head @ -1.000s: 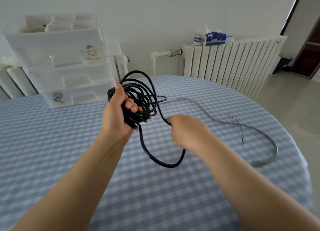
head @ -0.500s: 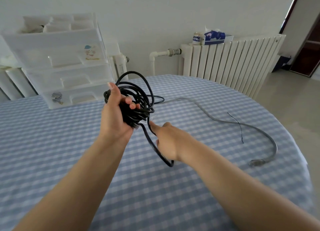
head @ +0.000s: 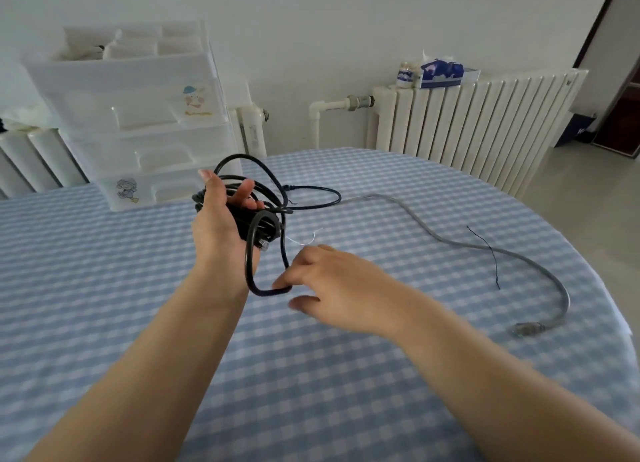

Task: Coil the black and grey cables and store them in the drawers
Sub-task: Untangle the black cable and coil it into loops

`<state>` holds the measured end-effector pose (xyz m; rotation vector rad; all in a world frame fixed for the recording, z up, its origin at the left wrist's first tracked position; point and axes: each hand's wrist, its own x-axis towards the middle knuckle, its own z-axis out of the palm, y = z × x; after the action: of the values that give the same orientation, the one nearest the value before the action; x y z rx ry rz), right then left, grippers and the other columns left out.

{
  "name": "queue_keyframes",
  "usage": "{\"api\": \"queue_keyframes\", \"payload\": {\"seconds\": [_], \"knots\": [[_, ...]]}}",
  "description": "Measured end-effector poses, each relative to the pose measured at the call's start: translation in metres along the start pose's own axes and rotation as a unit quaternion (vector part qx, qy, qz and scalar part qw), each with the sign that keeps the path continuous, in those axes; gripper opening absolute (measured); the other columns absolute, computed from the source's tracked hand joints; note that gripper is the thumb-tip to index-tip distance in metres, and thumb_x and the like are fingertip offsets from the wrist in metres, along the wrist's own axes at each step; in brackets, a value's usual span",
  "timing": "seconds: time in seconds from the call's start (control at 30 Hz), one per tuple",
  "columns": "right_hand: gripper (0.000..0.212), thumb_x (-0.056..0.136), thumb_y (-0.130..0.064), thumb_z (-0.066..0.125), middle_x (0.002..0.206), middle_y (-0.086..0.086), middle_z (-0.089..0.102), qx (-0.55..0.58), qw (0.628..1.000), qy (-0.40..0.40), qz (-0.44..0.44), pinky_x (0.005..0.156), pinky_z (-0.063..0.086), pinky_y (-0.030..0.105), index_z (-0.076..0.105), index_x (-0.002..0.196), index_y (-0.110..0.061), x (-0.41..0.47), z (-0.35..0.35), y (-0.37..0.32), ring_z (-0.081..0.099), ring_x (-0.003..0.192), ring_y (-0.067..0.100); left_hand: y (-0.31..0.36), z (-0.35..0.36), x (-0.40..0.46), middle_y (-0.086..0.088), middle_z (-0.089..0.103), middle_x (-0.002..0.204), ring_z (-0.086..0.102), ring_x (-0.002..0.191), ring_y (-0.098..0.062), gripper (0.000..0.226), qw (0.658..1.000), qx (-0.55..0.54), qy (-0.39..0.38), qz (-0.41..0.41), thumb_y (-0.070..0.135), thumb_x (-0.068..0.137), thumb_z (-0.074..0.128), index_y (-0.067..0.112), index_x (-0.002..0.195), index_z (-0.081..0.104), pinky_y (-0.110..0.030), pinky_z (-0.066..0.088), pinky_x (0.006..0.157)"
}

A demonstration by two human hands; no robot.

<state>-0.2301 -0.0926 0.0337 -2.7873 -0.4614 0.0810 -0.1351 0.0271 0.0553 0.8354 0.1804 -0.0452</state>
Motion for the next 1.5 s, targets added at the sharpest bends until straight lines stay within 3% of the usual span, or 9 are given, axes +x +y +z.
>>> {"api": "queue_keyframes", "payload": {"seconds": [0.27,0.4,0.6,0.9,1.0,1.13,1.27,1.33,1.5], "knots": [[0.008,0.089,-0.019,0.058,0.086,-0.017,0.054,0.225,0.946,0.197,-0.125,0.074,0.049,0.025,0.065,0.085,-0.019,-0.006,-0.001,-0.009,0.055,0.079,0.003,-0.01,-0.002,0.008,0.006,0.044,0.049,0.048,0.044,-0.012,0.051,0.999,-0.015,0.027,-0.043,0.057,0.082,0.063,0.018,0.057,0.043,-0.028,0.051,0.064],[0.043,0.093,-0.041,0.049,0.067,-0.003,0.053,0.362,0.905,0.206,-0.087,0.069,0.05,0.043,0.055,0.064,-0.01,-0.01,-0.016,-0.001,0.054,0.066,0.015,0.004,-0.004,0.011,0.009,0.038,0.045,0.041,0.037,-0.007,0.048,0.998,-0.053,0.02,-0.03,0.051,0.089,0.057,0.018,0.058,0.041,-0.024,0.049,0.059],[0.054,0.103,-0.036,0.036,0.041,-0.011,0.043,0.34,0.897,0.276,0.061,0.06,0.051,0.052,0.055,0.055,-0.019,-0.001,-0.023,0.019,0.042,0.045,0.009,0.014,-0.009,0.015,0.009,0.036,0.044,0.036,0.037,-0.007,0.046,0.998,-0.041,-0.004,-0.042,0.043,0.093,0.056,0.019,0.057,0.039,-0.02,0.044,0.052],[0.042,0.097,-0.047,0.022,0.046,-0.01,0.036,0.152,0.901,0.406,-0.017,0.045,0.028,0.017,0.057,0.089,-0.024,-0.012,-0.032,0.045,0.043,0.043,0.008,0.021,-0.013,0.019,0.009,0.032,0.048,0.03,0.037,-0.007,0.045,0.995,0.051,-0.068,-0.052,0.042,0.091,0.058,0.021,0.059,0.036,-0.02,0.038,0.05],[0.057,0.096,-0.048,0.017,0.047,-0.005,0.045,0.13,0.931,0.337,-0.045,0.05,0.037,0.021,0.065,0.086,-0.019,-0.011,-0.031,0.047,0.049,0.047,0.01,0.024,-0.011,0.017,0.009,0.032,0.047,0.029,0.037,-0.007,0.044,0.995,0.05,-0.074,-0.051,0.042,0.092,0.057,0.021,0.059,0.037,-0.019,0.037,0.049],[0.088,0.09,-0.071,0.001,0.066,-0.007,0.07,0.217,0.96,0.168,0.056,0.085,0.049,0.03,0.071,0.071,-0.02,-0.012,-0.035,0.04,0.066,0.071,0.002,0.029,-0.012,0.016,0.009,0.031,0.045,0.029,0.038,-0.008,0.043,0.988,0.115,-0.098,-0.044,0.042,0.09,0.058,0.022,0.058,0.037,-0.022,0.037,0.05],[0.064,0.083,-0.071,0.031,0.104,-0.014,0.072,0.173,0.975,-0.086,0.108,0.103,0.042,0.031,0.07,0.107,-0.026,-0.016,-0.042,0.046,0.063,0.102,0.0,0.027,-0.011,0.014,0.005,0.031,0.042,0.028,0.037,-0.012,0.043,0.963,0.232,-0.14,0.018,0.038,0.089,0.06,0.021,0.057,0.036,-0.028,0.037,0.051],[0.065,0.075,-0.072,0.042,0.111,-0.012,0.071,0.167,0.973,-0.117,0.11,0.103,0.044,0.031,0.068,0.11,-0.024,-0.018,-0.042,0.049,0.064,0.103,0.002,0.026,-0.009,0.012,0.005,0.03,0.042,0.027,0.037,-0.013,0.043,0.954,0.256,-0.155,0.035,0.035,0.089,0.06,0.02,0.057,0.036,-0.03,0.037,0.051],[0.07,0.085,-0.068,0.023,0.069,-0.005,0.07,0.304,0.893,0.292,0.157,0.076,0.053,0.027,0.068,0.073,-0.016,-0.008,-0.041,0.05,0.067,0.066,0.004,0.032,-0.008,0.007,0.005,0.028,0.04,0.025,0.035,-0.013,0.041,0.934,0.278,-0.222,0.018,0.032,0.092,0.056,0.019,0.059,0.035,-0.031,0.036,0.052]]}}
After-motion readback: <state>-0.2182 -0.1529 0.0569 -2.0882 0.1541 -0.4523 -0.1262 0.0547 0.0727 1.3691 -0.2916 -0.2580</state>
